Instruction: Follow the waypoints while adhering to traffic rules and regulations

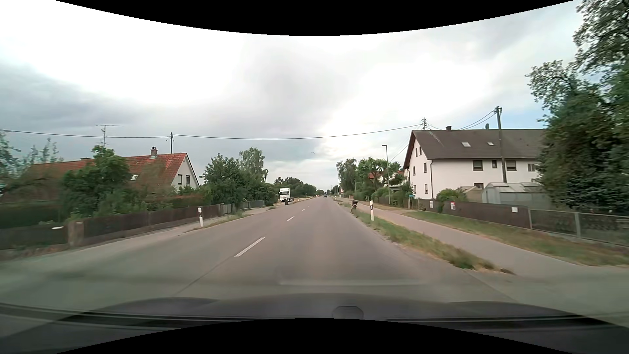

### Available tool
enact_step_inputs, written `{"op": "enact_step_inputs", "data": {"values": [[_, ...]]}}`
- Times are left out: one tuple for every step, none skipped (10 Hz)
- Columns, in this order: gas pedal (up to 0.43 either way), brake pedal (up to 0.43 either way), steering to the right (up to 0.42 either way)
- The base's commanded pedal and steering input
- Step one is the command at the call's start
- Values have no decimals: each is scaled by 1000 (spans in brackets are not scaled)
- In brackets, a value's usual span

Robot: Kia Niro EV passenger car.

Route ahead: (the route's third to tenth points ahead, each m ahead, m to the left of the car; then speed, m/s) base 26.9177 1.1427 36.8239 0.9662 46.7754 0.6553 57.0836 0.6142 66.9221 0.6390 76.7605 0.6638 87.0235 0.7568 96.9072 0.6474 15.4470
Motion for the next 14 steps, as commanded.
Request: {"op": "enact_step_inputs", "data": {"values": [[157,0,-1],[157,0,-1],[157,0,-2],[157,0,-1],[157,0,-2],[157,0,-2],[157,0,-2],[157,0,-3],[157,0,-4],[157,0,-4],[157,0,-4],[157,0,-4],[157,0,-4],[157,0,-3]]}}
